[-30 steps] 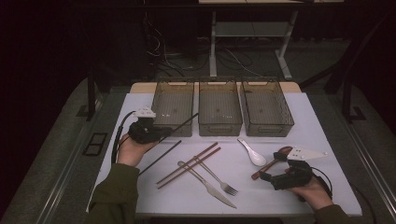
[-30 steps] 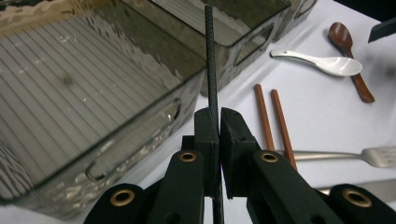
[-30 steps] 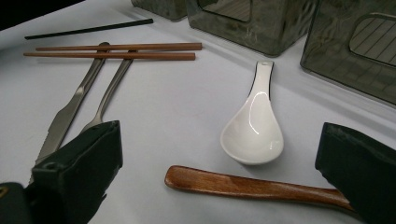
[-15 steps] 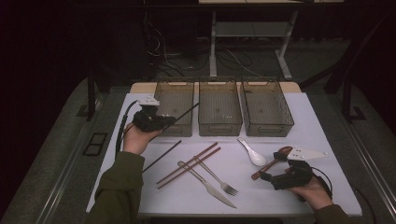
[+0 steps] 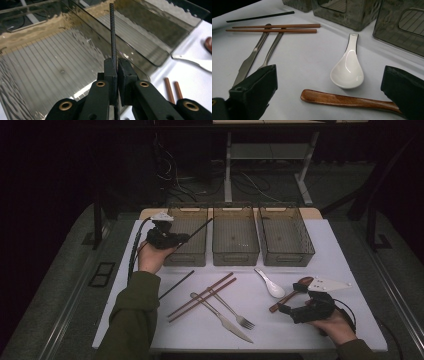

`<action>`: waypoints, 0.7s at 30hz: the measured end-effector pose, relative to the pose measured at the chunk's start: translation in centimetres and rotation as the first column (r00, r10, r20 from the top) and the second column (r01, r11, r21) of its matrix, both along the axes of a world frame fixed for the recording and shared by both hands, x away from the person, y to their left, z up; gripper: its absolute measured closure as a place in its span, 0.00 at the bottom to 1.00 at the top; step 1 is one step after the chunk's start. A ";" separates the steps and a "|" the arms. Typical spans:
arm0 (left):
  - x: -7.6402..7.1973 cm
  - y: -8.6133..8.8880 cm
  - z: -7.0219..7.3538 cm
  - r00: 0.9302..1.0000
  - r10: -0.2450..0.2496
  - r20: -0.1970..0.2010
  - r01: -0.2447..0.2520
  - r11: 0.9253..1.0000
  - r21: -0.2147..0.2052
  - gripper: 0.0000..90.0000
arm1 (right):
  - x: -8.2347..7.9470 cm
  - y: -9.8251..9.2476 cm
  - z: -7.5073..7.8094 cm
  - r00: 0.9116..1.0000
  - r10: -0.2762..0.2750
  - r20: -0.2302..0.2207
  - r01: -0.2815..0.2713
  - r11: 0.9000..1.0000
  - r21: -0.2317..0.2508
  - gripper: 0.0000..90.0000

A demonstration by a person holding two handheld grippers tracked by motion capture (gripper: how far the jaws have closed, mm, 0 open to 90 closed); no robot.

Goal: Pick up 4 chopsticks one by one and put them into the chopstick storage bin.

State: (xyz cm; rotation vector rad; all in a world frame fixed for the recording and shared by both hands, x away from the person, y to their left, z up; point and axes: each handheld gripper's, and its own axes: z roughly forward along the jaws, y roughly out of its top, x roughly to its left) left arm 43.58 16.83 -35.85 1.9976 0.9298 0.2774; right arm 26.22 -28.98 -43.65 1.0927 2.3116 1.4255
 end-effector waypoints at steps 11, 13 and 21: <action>2.6 0.0 0.0 0.998 0.055 0.012 -0.055 0.998 0.020 0.94 | 0.0 0.0 0.1 1.000 -0.006 0.001 0.006 1.000 0.008 0.01; 3.0 0.0 -0.1 0.998 0.064 0.010 -0.064 0.997 0.030 0.94 | -0.1 0.0 0.1 1.000 -0.005 0.004 0.005 1.000 0.008 0.00; 5.1 0.0 -0.7 0.993 0.117 0.009 -0.118 0.992 0.041 0.94 | -0.1 -0.1 0.1 1.000 -0.006 0.003 0.006 1.000 0.010 0.01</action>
